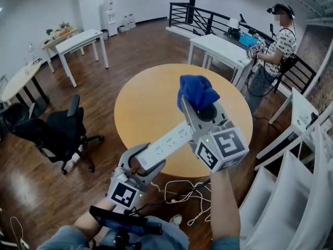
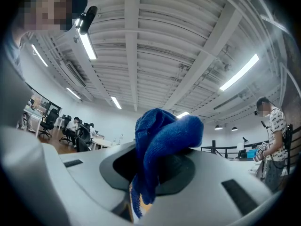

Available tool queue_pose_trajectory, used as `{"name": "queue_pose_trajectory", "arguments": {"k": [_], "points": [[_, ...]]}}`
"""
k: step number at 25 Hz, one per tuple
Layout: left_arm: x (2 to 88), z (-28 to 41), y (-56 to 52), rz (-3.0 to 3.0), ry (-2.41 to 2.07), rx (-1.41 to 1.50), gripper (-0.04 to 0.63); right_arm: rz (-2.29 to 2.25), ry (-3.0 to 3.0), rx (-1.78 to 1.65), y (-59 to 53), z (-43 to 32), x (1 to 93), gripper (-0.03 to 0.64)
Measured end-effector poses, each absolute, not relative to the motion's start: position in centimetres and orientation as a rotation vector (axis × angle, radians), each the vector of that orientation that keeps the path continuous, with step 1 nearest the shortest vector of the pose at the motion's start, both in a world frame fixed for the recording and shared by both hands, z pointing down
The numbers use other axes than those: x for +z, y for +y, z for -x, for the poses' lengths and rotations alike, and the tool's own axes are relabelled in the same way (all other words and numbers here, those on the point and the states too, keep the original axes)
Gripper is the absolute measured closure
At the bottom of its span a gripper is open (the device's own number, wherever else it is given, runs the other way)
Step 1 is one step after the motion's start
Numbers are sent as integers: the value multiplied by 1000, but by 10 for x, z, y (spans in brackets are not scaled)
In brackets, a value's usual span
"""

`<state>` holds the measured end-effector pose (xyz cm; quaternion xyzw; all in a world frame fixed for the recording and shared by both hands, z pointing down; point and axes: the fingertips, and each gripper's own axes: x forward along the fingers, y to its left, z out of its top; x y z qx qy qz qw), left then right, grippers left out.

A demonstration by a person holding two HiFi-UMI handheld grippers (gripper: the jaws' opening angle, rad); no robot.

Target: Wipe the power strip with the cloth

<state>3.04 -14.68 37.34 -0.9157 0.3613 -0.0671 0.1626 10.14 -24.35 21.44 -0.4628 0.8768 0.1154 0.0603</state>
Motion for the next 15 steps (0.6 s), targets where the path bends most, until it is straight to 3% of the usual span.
{"name": "queue_pose_trajectory", "arguments": {"k": [15], "points": [[378, -32, -153, 2567, 1049, -251, 308, 1307, 2789, 312, -232, -46, 241, 538]]}}
